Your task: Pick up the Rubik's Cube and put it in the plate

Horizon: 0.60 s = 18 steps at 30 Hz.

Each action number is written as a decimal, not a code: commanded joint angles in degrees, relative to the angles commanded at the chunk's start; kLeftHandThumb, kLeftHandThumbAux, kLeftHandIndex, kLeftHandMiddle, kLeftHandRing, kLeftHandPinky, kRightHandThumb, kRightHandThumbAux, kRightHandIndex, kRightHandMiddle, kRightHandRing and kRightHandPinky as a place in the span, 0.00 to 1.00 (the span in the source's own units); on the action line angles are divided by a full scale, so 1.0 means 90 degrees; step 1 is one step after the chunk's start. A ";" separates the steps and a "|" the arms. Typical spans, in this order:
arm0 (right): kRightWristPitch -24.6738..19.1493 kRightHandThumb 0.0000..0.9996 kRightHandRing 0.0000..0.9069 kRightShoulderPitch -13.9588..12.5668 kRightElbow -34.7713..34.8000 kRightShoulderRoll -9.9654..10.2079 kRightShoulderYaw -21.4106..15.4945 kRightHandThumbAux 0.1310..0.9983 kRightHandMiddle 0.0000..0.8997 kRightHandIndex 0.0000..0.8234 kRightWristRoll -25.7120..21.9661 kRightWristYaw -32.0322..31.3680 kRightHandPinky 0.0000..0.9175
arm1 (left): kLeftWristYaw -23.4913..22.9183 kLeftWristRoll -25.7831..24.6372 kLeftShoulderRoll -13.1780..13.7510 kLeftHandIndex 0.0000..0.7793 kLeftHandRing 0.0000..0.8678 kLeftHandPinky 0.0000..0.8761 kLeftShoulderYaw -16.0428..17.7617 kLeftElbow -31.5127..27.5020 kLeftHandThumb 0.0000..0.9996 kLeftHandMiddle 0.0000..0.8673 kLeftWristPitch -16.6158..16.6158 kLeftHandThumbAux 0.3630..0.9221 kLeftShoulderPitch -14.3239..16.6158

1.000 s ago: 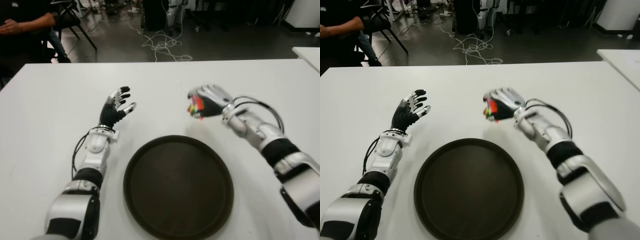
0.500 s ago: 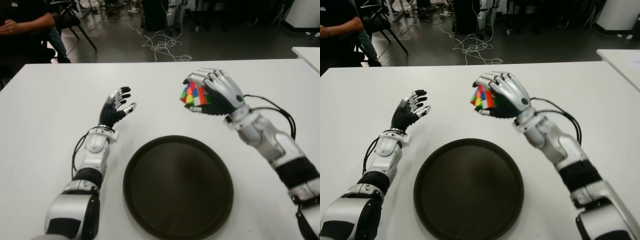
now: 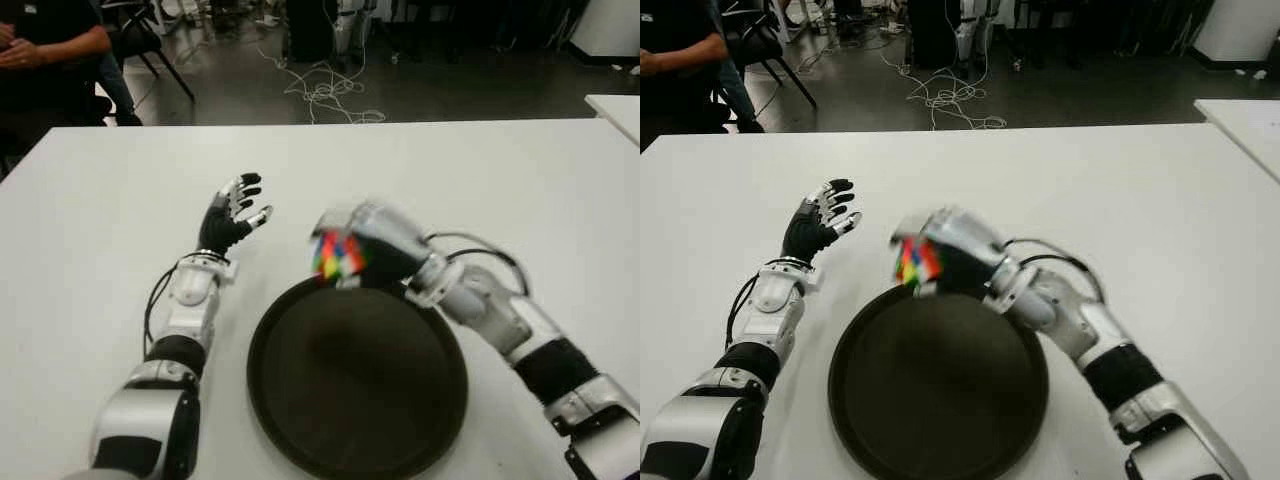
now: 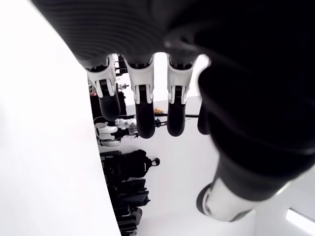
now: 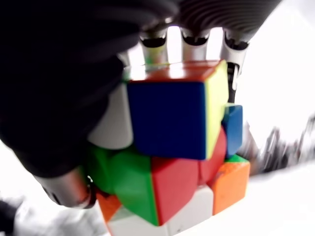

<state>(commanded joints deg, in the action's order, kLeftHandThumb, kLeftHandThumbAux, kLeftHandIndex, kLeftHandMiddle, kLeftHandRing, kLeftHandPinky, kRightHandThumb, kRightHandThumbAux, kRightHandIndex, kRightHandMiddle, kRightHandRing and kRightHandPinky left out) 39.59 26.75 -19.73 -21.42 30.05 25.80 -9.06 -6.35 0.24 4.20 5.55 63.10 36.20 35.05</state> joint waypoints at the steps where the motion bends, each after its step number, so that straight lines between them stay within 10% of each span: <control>1: 0.0001 0.68 0.80 0.0000 0.0019 -0.0040 0.0018 0.70 0.79 0.52 -0.0196 -0.0288 0.80 | 0.0019 0.0013 0.0001 0.27 0.18 0.15 -0.0006 0.0006 0.00 0.22 0.0009 0.89 0.0002; 18: -0.0663 0.68 0.83 -0.0114 0.0502 0.0020 -0.0235 0.70 0.82 0.52 -0.1436 -0.2403 0.82 | 0.0099 0.0022 -0.0018 0.28 0.18 0.14 0.0004 0.0068 0.00 0.22 0.0031 0.85 0.0027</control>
<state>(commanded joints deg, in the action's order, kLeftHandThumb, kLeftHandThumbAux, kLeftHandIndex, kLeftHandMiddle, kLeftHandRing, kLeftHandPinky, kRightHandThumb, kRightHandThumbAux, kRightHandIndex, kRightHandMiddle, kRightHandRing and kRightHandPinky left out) 33.62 25.73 -15.21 -21.24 27.94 12.87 -30.69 -5.46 0.44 4.03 5.58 63.71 36.47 35.29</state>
